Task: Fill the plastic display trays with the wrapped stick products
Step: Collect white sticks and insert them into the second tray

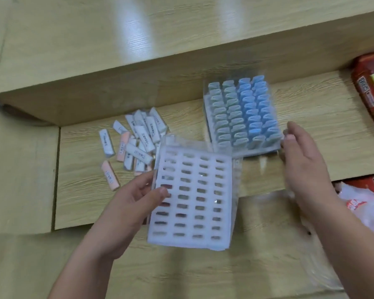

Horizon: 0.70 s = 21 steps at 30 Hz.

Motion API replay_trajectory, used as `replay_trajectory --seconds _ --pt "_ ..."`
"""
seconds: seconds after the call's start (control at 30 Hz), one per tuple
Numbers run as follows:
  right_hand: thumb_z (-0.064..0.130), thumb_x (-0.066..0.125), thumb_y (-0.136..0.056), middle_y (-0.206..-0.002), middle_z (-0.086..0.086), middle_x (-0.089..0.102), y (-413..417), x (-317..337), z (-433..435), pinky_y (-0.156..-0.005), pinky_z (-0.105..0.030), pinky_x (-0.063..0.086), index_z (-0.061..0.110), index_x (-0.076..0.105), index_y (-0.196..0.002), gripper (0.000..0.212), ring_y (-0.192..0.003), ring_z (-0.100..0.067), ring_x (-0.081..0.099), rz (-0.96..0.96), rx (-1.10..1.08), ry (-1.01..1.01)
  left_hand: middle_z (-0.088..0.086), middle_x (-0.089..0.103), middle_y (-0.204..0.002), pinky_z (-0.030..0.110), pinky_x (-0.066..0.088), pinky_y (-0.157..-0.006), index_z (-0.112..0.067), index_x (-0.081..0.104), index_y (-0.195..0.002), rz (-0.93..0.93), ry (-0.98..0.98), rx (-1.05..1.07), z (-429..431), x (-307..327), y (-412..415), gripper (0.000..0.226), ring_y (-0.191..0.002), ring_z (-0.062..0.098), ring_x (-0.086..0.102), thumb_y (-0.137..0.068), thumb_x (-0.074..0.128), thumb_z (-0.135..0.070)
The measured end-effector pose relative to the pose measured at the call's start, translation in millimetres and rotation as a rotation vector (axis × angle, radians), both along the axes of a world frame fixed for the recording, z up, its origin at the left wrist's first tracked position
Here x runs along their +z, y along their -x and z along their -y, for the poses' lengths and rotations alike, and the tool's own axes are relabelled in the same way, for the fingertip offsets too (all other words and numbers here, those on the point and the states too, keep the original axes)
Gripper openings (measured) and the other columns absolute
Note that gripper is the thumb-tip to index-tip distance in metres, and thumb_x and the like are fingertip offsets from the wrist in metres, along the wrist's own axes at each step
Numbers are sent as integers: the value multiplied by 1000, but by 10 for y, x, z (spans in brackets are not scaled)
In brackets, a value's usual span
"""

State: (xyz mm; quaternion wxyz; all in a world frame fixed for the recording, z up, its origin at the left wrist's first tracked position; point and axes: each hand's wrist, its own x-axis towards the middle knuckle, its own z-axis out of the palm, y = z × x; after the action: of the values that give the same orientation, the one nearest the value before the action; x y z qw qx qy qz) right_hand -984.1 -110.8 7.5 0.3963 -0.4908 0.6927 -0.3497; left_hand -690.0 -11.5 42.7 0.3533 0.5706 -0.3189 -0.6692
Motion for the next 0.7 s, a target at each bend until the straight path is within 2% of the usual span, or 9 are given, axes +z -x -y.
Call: replay_trajectory --seconds 0.03,0.07,0.13,0.2,0.27,0.43,0.53,0.6,0.7 --pt "41 36 -102 -118 41 56 -9 -18 58 -89 -12 38 43 55 -132 35 -105 28 45 3 40 -40 6 70 -125 36 59 -85 -27 66 -128 7 -3 18 -29 16 -45 44 -114 28 68 -85 68 -38" --pt "44 34 -100 -112 41 58 -16 -22 101 -84 -15 39 47 58 -126 35 -100 28 48 -5 73 -58 7 71 -123 35 59 -83 -27 66 -127 13 -7 35 -56 28 -93 41 -113 28 68 -87 68 -37" --pt "46 34 -96 -118 26 63 -5 -47 156 -88 -25 44 47 59 -124 37 -107 12 55 -14 120 -75 5 73 -120 31 60 -78 -30 68 -123 30 -12 78 -102 57 -177 32 -108 25 70 -91 67 -34" --pt "38 40 -95 -122 20 63 47 -96 183 -92 -31 45 46 58 -126 37 -112 0 57 -27 165 -85 5 73 -119 30 60 -77 -30 68 -124 30 -23 134 -141 60 -243 34 -108 24 71 -90 67 -35" --pt "26 47 -95 -117 25 65 63 -125 189 -86 -29 44 45 55 -129 40 -106 7 58 -67 195 -80 5 72 -120 33 61 -79 -30 65 -127 41 -25 179 -159 44 -297 43 -108 24 70 -85 66 -39" --pt "26 54 -84 -108 27 67 -1 -107 225 -78 -28 47 47 59 -123 45 -94 10 61 -67 110 -91 2 72 -121 30 60 -76 -34 69 -121 0 31 246 -117 -25 -281 36 -110 21 70 -86 62 -40" --pt "13 53 -84 -99 38 65 -41 -50 255 -69 -14 46 51 62 -112 48 -86 19 58 -47 132 -81 -1 73 -120 27 60 -74 -37 70 -117 17 64 266 -17 -58 -204 36 -109 20 70 -82 63 -44" --pt "13 50 -84 -92 42 63 -22 -49 282 -63 -6 43 53 63 -110 49 -82 23 56 -49 92 -70 -3 72 -122 27 59 -75 -36 70 -119 28 94 272 89 -87 -127 37 -110 19 70 -83 62 -44" --pt "12 47 -87 -82 16 72 40 -143 336 -53 -20 50 47 69 -109 47 -59 1 63 49 8 -125 -5 71 -123 23 59 -74 -36 70 -120 28 128 279 286 -113 9 37 -111 15 69 -84 61 -43"
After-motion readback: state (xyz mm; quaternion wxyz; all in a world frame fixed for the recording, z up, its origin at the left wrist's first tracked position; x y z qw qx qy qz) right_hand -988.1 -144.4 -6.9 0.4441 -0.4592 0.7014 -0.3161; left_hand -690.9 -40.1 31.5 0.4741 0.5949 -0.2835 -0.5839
